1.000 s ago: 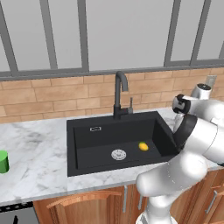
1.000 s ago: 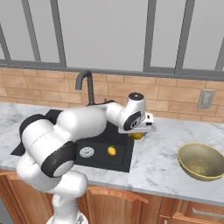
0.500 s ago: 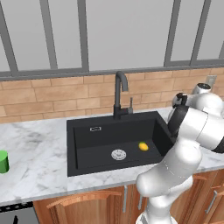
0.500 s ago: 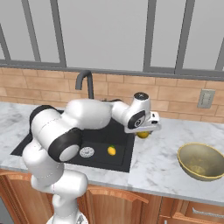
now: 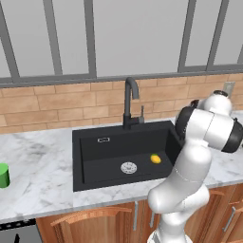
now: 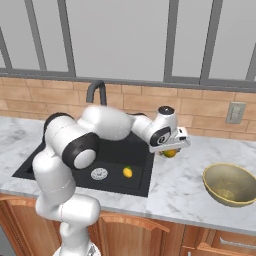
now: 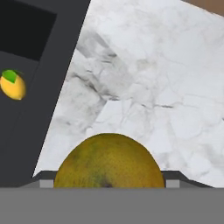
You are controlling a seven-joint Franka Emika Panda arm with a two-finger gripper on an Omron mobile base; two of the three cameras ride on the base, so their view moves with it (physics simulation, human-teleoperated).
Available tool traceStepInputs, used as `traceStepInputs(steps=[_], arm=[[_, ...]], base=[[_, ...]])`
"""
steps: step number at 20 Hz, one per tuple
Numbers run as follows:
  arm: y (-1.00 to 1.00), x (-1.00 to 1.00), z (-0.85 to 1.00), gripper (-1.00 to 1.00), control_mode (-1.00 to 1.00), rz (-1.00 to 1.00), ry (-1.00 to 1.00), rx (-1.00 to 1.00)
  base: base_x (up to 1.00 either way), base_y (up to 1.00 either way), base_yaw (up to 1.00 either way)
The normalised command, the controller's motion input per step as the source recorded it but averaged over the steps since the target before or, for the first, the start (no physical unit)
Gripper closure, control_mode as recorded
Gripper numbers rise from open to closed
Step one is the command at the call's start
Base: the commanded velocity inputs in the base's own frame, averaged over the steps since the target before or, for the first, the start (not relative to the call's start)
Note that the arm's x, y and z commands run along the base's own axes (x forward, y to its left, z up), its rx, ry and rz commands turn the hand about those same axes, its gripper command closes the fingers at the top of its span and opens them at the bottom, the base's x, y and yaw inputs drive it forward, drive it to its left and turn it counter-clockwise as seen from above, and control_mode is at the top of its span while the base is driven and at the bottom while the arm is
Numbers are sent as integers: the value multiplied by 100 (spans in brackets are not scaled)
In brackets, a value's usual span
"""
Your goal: Remove the lemon and orange from the sink. Then move the bowl and cup from the counter to the sink for washing.
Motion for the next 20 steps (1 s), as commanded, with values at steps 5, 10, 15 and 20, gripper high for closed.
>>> traceStepInputs(steps=[5, 10, 15, 20], arm=[[-27, 23, -8, 100, -100, 4, 0, -2], [-24, 19, -9, 100, -100, 5, 0, 0], [-26, 16, -11, 100, -100, 5, 0, 0], [-27, 15, -15, 100, -100, 3, 2, 0]], base=[[0, 0, 0], [0, 0, 0], [0, 0, 0], [0, 0, 0]])
